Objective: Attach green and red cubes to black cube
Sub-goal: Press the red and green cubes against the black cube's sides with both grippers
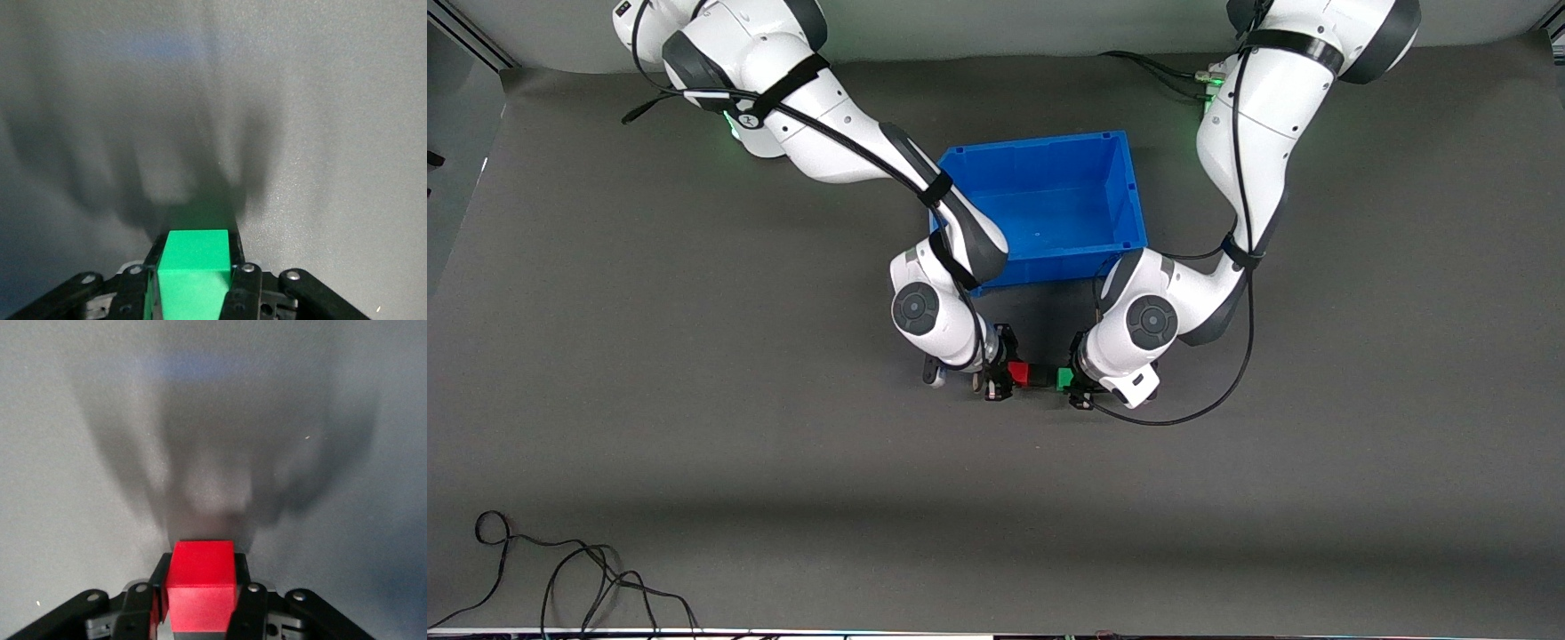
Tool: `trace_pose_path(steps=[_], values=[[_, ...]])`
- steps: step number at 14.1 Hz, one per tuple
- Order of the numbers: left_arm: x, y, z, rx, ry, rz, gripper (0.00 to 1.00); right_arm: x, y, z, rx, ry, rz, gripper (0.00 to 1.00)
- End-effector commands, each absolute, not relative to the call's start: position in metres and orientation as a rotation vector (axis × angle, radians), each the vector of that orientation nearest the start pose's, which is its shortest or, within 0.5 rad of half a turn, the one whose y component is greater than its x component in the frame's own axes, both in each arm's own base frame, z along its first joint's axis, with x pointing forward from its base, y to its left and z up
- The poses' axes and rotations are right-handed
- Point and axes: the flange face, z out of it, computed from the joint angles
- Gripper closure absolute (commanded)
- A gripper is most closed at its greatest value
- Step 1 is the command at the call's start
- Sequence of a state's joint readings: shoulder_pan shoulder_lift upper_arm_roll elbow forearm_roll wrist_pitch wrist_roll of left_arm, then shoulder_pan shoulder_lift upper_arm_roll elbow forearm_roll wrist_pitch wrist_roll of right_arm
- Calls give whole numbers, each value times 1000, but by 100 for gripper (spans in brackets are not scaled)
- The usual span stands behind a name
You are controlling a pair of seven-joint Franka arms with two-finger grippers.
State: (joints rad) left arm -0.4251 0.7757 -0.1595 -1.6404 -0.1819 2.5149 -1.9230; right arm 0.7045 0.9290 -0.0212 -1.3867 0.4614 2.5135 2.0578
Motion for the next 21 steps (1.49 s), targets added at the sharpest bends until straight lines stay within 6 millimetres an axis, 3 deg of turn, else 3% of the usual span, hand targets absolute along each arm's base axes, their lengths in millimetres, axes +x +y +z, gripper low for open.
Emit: trace_pose_path(steps=[1, 7, 9, 10, 11, 12, 16, 19, 20, 21], values=[[592, -376, 170, -2371, -2299, 258, 100, 583, 483, 167, -1843, 2167, 332, 68], [592, -377, 168, -2376, -2311, 253, 100, 580, 488, 165, -1835, 2147, 317, 66], [583, -389, 168, -2398, -2281, 257, 100, 578, 491, 164, -1839, 2141, 313, 60], [582, -390, 168, -2398, -2278, 258, 100, 577, 492, 164, -1838, 2140, 314, 47], [583, -390, 169, -2398, -2277, 259, 100, 577, 491, 163, -1839, 2141, 314, 5], [582, -390, 169, -2397, -2271, 260, 100, 577, 490, 162, -1843, 2139, 310, 0], [578, -392, 165, -2396, -2258, 262, 100, 585, 486, 174, -1851, 2115, 280, 0], [578, -391, 166, -2396, -2258, 262, 100, 601, 476, 204, -1845, 2096, 248, 0], [580, -389, 166, -2392, -2261, 262, 85, 604, 472, 212, -1859, 2103, 245, 0], [579, -389, 165, -2398, -2250, 261, 1, 606, 470, 222, -1889, 2109, 250, 0]])
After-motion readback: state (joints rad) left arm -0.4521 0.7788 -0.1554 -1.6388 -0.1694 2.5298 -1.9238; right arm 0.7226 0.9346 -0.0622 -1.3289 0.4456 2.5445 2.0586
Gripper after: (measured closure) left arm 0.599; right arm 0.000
